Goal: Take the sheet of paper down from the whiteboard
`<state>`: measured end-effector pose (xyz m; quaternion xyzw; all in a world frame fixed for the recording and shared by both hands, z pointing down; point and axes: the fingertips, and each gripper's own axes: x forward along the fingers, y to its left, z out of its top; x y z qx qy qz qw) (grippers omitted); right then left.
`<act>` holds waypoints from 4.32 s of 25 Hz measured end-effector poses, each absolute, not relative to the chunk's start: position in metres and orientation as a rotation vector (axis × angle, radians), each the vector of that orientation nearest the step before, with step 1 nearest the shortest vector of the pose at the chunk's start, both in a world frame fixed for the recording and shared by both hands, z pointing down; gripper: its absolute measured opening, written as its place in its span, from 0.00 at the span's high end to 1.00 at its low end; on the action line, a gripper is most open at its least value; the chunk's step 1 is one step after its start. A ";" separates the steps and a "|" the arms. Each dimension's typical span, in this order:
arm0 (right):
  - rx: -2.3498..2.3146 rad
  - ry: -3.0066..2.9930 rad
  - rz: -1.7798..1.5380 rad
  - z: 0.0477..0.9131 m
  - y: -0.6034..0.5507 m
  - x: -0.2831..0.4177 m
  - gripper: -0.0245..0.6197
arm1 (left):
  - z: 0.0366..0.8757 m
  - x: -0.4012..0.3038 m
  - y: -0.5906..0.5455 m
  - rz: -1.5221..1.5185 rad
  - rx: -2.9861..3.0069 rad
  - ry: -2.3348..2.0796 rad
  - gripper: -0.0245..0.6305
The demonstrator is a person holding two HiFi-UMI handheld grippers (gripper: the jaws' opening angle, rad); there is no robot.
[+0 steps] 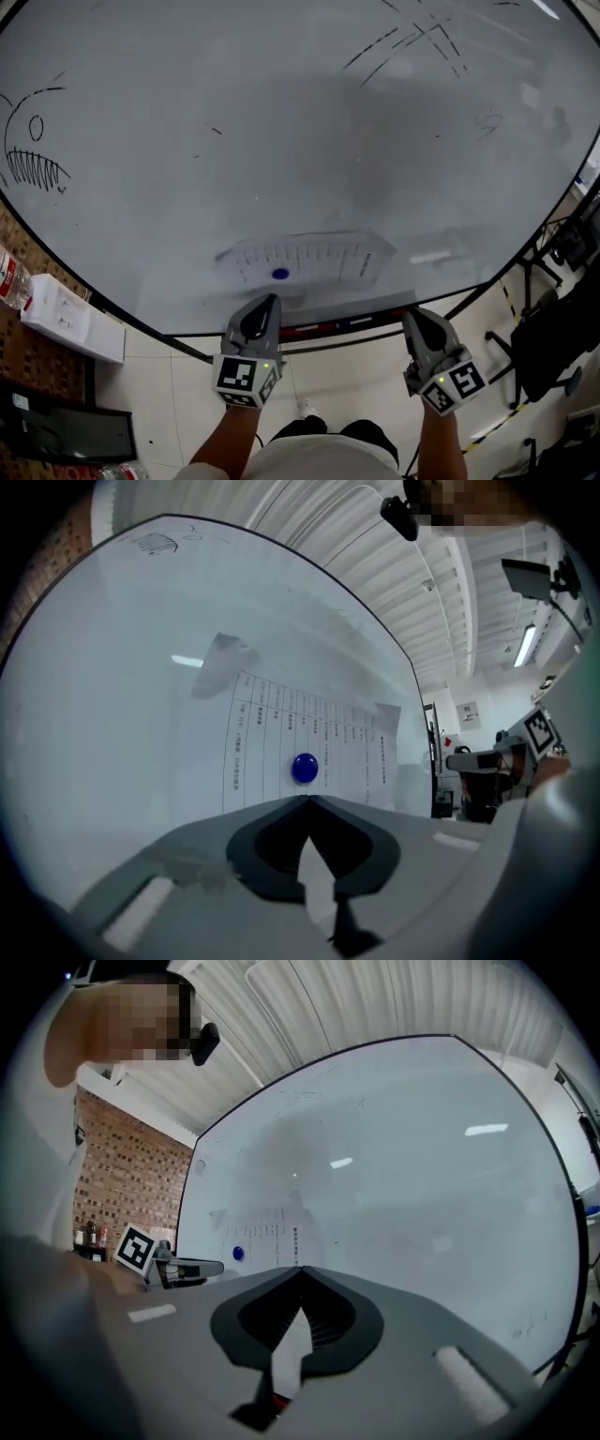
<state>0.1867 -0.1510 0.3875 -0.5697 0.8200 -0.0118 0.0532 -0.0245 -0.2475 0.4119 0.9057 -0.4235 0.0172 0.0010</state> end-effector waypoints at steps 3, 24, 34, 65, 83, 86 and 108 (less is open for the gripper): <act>-1.680 2.529 -0.030 0.381 -0.167 0.186 0.96 | 0.404 -0.026 -0.250 0.047 2.824 -1.376 0.96; -1.313 2.771 0.008 0.365 -0.218 0.187 0.96 | 0.386 -0.008 -0.271 0.233 2.658 -1.888 0.66; -1.273 2.779 0.033 0.359 -0.224 0.183 0.96 | 0.385 -0.009 -0.274 0.252 2.616 -1.949 0.74; -1.383 2.832 0.171 0.360 -0.226 0.202 0.95 | 0.392 -0.026 -0.257 0.066 2.619 -1.782 0.77; -1.565 2.796 0.060 0.402 -0.188 0.268 0.95 | 0.428 -0.051 -0.232 0.069 2.524 -1.762 0.77; -1.604 2.783 0.084 0.405 -0.186 0.275 0.95 | 0.428 -0.044 -0.232 0.064 2.541 -1.740 0.77; -1.651 2.755 0.103 0.403 -0.193 0.279 0.95 | 0.422 -0.032 -0.233 0.038 2.583 -1.680 0.77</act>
